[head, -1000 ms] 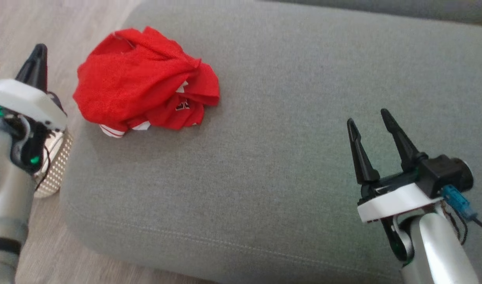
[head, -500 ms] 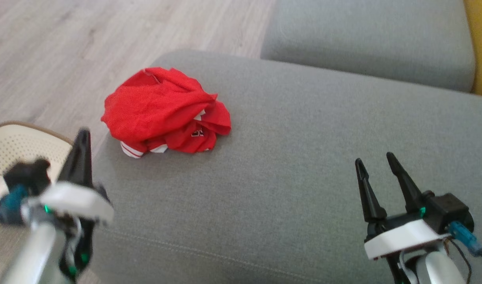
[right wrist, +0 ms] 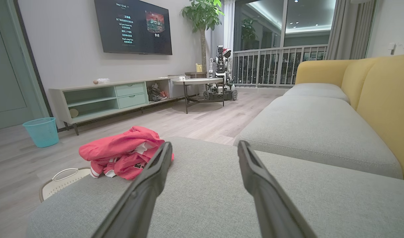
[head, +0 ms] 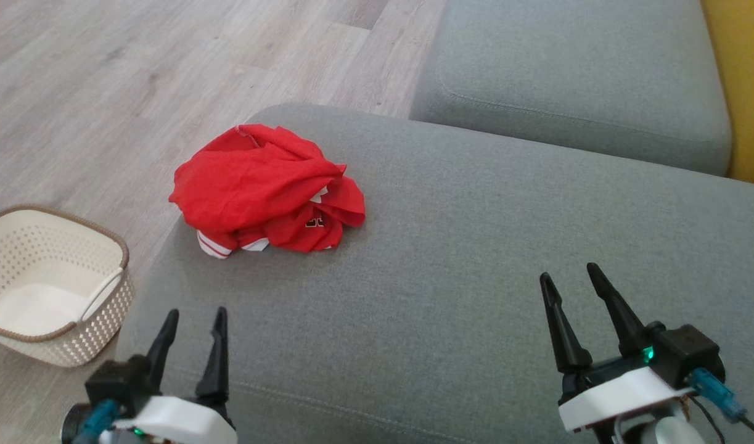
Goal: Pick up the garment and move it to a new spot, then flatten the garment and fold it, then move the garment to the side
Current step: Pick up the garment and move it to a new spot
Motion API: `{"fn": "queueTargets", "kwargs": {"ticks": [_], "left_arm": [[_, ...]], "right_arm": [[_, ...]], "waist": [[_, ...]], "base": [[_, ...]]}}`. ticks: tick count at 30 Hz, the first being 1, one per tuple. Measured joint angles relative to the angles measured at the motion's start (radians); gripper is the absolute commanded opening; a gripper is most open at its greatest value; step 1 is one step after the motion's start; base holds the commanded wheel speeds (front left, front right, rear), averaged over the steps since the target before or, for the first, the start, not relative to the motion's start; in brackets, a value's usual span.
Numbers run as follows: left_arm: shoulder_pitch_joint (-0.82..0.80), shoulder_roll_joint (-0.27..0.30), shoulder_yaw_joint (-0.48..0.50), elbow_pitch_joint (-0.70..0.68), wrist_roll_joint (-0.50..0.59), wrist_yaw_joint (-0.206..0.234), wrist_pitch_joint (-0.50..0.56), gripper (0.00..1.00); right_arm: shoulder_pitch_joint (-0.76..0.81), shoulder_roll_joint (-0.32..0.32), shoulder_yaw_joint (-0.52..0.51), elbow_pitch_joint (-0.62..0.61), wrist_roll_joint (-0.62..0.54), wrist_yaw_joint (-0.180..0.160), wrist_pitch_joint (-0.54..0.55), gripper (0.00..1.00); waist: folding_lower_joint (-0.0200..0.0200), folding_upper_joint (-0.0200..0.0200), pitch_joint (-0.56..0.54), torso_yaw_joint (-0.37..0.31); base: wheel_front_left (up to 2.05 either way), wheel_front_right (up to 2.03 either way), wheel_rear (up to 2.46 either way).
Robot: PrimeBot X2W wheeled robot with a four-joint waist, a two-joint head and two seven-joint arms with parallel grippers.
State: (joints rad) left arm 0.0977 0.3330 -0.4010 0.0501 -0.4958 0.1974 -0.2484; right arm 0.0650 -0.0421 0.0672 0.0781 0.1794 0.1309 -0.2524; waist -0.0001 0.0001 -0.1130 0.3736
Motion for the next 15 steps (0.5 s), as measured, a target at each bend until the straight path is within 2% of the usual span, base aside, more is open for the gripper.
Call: {"fn": "queueTargets", "kwargs": {"ticks": [6, 15], "left_arm": [[0.005, -0.014, 0.007, -0.014, 0.078, -0.032, 0.000, 1.00], [0.005, -0.050, 0.036, -0.005, 0.132, -0.063, -0.001, 1.00]], "right_arm": [[0.001, 0.000, 0.006, -0.005, 0.007, 0.000, 0.000, 1.00], [0.000, 0.000, 0.015, -0.005, 0.008, 0.000, 0.000, 1.00]], "waist": [[0.0000, 0.0000, 0.003, -0.008], [0.0000, 0.0000, 0.008, -0.021]], "base": [[0.00, 0.00, 0.00], [0.00, 0.00, 0.00]]}}
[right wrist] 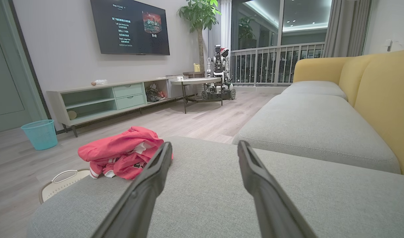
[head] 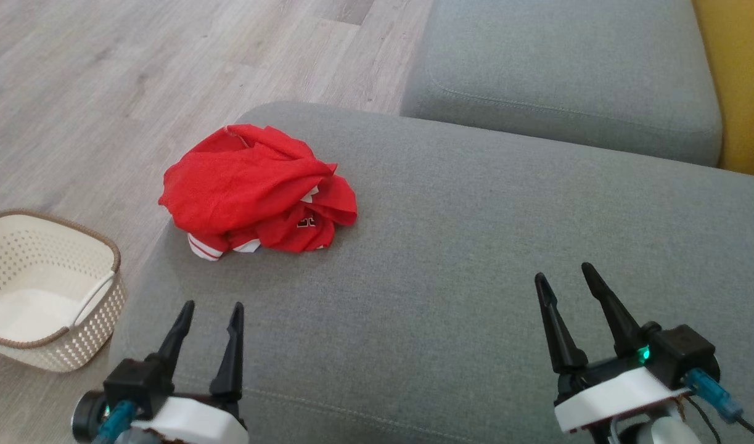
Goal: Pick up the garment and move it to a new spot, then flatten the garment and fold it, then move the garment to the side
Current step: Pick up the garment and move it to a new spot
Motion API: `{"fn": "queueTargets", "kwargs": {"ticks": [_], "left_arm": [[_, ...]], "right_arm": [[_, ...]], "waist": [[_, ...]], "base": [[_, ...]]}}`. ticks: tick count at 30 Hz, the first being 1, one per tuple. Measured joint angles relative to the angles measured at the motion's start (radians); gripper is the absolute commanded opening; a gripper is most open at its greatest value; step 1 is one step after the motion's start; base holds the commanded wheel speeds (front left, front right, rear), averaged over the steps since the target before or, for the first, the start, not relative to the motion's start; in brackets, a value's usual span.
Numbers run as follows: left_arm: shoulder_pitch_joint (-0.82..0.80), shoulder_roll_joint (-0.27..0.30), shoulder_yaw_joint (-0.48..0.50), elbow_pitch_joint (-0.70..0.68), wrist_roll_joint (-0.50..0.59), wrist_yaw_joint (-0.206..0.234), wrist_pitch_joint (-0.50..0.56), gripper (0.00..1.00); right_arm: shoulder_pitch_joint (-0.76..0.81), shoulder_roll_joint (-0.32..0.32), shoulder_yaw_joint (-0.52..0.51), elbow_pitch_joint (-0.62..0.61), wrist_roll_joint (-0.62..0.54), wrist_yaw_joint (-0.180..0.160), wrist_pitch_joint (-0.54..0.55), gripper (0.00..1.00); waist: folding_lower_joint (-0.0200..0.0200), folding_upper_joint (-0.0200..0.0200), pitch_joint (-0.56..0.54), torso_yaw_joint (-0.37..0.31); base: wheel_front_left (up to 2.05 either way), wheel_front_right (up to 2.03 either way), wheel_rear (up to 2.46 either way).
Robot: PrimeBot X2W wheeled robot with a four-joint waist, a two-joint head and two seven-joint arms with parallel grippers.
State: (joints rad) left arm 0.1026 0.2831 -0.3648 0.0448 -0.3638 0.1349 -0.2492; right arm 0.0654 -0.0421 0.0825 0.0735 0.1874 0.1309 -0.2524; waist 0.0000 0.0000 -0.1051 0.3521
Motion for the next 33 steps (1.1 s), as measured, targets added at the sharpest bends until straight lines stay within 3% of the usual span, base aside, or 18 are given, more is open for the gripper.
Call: {"fn": "queueTargets", "kwargs": {"ticks": [11, 14, 19, 26, 33], "left_arm": [[-0.006, -0.019, 0.055, 0.041, 0.030, -0.038, 0.000, 1.00], [-0.053, -0.022, 0.072, 0.055, -0.012, -0.059, 0.024, 1.00], [-0.252, 0.020, 0.119, 0.090, -0.091, -0.120, 0.160, 1.00], [-0.485, 0.091, 0.153, 0.252, -0.196, -0.198, 0.386, 1.00], [-0.670, 0.133, 0.137, 0.411, -0.228, -0.229, 0.534, 1.00]], "right_arm": [[-0.016, 0.000, 0.023, -0.002, -0.023, 0.000, 0.000, 1.00], [-0.052, 0.000, 0.038, -0.010, -0.059, 0.000, 0.000, 1.00], [-0.116, -0.001, 0.057, -0.048, -0.077, 0.000, 0.000, 1.00], [-0.171, -0.004, 0.079, -0.097, -0.103, 0.000, 0.000, 1.00], [-0.249, -0.008, 0.088, -0.129, -0.109, 0.000, 0.000, 1.00]], "waist": [[0.0000, 0.0000, 0.045, -0.026], [0.0000, 0.0000, 0.089, -0.043], [0.0000, 0.0000, 0.167, -0.080], [0.0000, 0.0000, 0.270, -0.137], [0.0000, 0.0000, 0.373, -0.187]], "base": [[0.00, 0.00, 0.00], [0.00, 0.00, 0.00], [0.00, 0.00, 0.00], [0.00, 0.00, 0.00], [0.00, 0.00, 0.00]]}}
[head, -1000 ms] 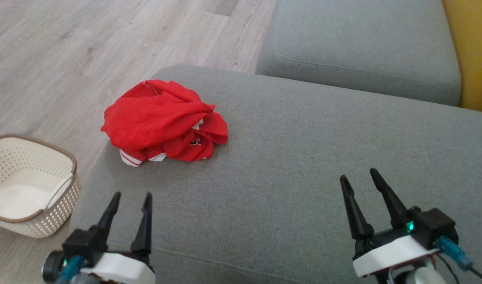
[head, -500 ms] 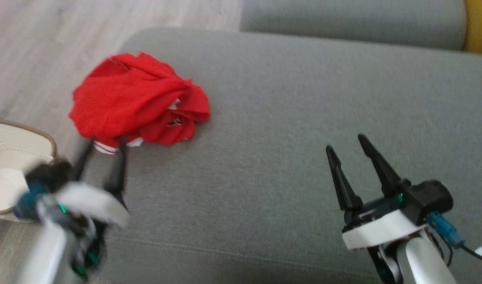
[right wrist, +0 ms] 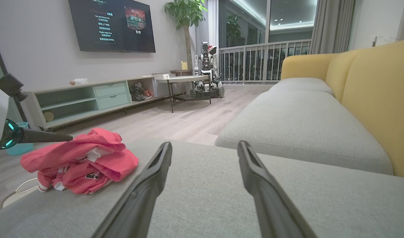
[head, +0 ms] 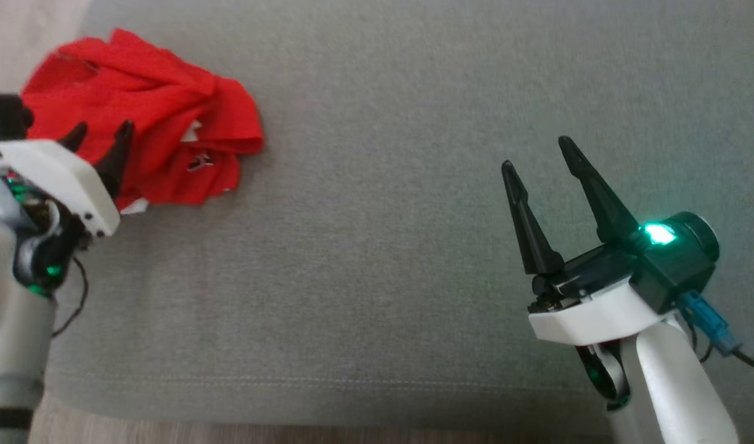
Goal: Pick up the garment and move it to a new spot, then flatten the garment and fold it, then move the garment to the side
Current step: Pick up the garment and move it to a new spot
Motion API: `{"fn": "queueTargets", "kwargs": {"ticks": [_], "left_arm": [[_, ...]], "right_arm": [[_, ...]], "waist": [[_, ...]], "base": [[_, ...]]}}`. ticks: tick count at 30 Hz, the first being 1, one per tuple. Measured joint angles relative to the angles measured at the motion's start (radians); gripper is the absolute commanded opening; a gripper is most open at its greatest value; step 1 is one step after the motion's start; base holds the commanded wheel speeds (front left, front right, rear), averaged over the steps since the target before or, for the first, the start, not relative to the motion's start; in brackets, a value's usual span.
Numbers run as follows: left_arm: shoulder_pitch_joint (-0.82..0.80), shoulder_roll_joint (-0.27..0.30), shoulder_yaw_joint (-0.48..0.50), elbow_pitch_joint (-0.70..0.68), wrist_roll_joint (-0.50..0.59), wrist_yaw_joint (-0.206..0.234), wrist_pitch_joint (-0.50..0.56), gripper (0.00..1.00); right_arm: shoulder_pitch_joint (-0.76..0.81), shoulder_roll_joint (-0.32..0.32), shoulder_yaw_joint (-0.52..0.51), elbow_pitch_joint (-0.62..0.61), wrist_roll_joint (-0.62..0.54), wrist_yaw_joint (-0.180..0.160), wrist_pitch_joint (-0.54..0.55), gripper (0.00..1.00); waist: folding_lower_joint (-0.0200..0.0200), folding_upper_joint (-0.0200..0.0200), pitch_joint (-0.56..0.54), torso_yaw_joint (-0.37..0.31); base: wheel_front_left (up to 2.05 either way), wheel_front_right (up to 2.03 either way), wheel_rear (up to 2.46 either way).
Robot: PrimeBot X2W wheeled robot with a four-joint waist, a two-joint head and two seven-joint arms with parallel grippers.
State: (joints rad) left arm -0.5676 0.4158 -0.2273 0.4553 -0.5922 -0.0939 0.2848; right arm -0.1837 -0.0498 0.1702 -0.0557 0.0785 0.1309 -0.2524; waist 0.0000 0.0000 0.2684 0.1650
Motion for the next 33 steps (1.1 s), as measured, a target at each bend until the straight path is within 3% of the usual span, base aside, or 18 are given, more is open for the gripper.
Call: {"fn": "queueTargets", "kwargs": {"ticks": [11, 12, 13, 24, 33], "left_arm": [[-0.185, 0.027, -0.045, 0.293, 0.054, -0.003, 0.030, 1.00], [-0.201, 0.025, -0.047, 0.319, 0.053, -0.003, 0.030, 0.84], [-0.214, 0.022, -0.046, 0.343, 0.052, -0.003, 0.030, 0.00], [-0.266, 0.003, -0.066, 0.451, 0.054, -0.022, -0.114, 0.00], [-0.247, -0.016, -0.065, 0.311, -0.001, -0.030, -0.238, 0.00]], "right_arm": [[-0.044, -0.002, -0.003, -0.004, -0.008, 0.000, 0.000, 1.00], [-0.048, -0.002, -0.003, -0.004, -0.008, 0.000, 0.000, 1.00], [-0.053, -0.002, -0.004, -0.004, -0.008, 0.000, 0.000, 1.00], [-0.052, -0.003, -0.015, 0.029, -0.008, 0.000, 0.000, 1.00], [0.005, -0.003, -0.017, 0.062, 0.021, 0.000, -0.003, 1.00]], "waist": [[0.0000, 0.0000, 0.113, -0.058], [0.0000, 0.0000, 0.118, -0.061], [0.0000, 0.0000, 0.121, -0.064], [0.0000, 0.0000, 0.066, -0.050], [0.0000, 0.0000, -0.070, -0.019]], "base": [[0.00, 0.00, 0.00], [0.00, 0.00, 0.00], [0.00, 0.00, 0.00], [0.00, 0.00, 0.00], [0.00, 0.00, 0.00]]}}
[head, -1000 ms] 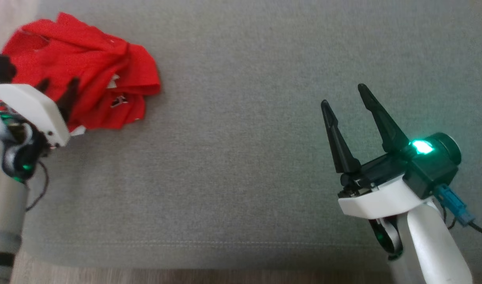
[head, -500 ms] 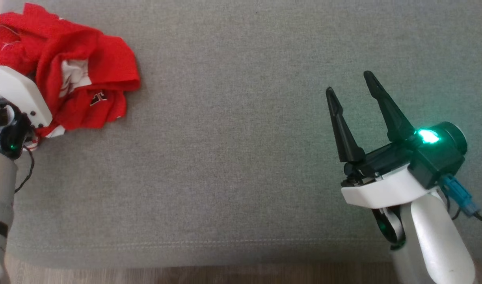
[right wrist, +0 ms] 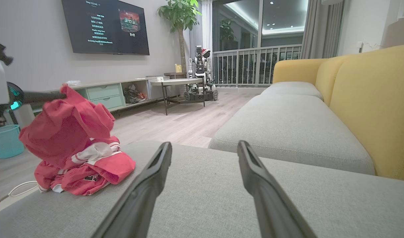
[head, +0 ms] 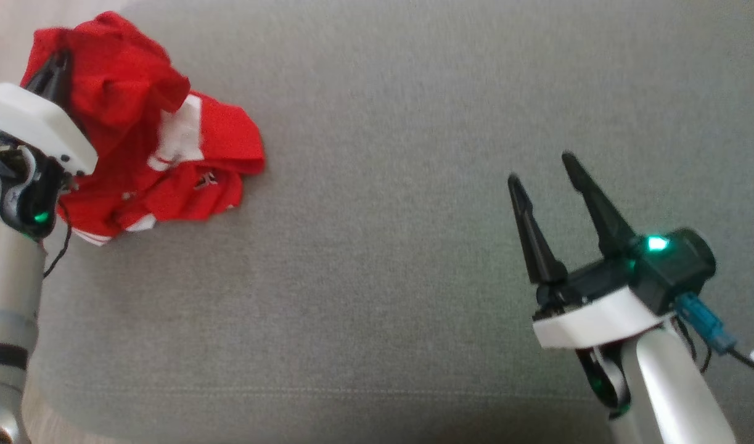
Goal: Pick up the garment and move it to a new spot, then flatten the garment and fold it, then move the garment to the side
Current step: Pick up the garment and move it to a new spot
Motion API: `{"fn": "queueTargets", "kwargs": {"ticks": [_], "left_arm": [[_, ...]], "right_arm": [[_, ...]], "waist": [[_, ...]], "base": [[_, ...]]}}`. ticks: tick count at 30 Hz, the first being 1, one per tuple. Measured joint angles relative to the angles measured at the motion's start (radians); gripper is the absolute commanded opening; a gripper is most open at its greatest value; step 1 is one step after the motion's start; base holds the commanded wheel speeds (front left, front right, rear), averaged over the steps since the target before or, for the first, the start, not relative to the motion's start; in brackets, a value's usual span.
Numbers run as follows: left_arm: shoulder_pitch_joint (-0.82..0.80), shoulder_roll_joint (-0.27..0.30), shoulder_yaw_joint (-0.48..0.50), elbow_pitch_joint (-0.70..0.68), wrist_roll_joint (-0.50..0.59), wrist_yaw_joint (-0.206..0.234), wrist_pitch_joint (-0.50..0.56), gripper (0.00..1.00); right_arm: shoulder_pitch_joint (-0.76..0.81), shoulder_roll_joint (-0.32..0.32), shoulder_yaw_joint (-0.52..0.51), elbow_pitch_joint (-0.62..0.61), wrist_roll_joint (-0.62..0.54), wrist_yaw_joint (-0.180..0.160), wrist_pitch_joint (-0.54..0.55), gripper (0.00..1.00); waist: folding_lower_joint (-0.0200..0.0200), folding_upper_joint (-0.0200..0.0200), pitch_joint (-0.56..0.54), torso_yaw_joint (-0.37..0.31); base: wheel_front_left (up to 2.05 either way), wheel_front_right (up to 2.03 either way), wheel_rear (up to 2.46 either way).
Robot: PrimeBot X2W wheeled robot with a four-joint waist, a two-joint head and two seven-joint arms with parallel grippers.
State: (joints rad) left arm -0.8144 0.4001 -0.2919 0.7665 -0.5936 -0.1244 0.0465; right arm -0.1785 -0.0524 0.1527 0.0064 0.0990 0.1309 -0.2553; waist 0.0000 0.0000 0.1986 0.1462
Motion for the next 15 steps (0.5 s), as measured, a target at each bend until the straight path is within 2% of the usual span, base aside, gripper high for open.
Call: {"fn": "queueTargets", "kwargs": {"ticks": [5, 10, 15], "left_arm": [[0.074, -0.007, 0.015, -0.145, -0.018, 0.012, -0.027, 0.00], [0.151, -0.033, 0.017, -0.333, -0.043, 0.048, -0.029, 0.00], [0.200, -0.089, 0.013, -0.520, -0.080, 0.100, -0.012, 0.00]], "right_arm": [[0.050, 0.000, -0.001, 0.010, 0.017, 0.000, 0.000, 1.00], [0.069, 0.000, -0.001, 0.018, 0.027, 0.000, 0.000, 1.00], [0.068, 0.001, -0.007, 0.016, 0.034, 0.000, 0.000, 1.00]], "waist": [[0.0000, 0.0000, -0.082, 0.017], [0.0000, 0.0000, -0.149, 0.025], [0.0000, 0.0000, -0.171, 0.001]], "base": [[0.00, 0.00, 0.00], [0.00, 0.00, 0.00], [0.00, 0.00, 0.00]]}}
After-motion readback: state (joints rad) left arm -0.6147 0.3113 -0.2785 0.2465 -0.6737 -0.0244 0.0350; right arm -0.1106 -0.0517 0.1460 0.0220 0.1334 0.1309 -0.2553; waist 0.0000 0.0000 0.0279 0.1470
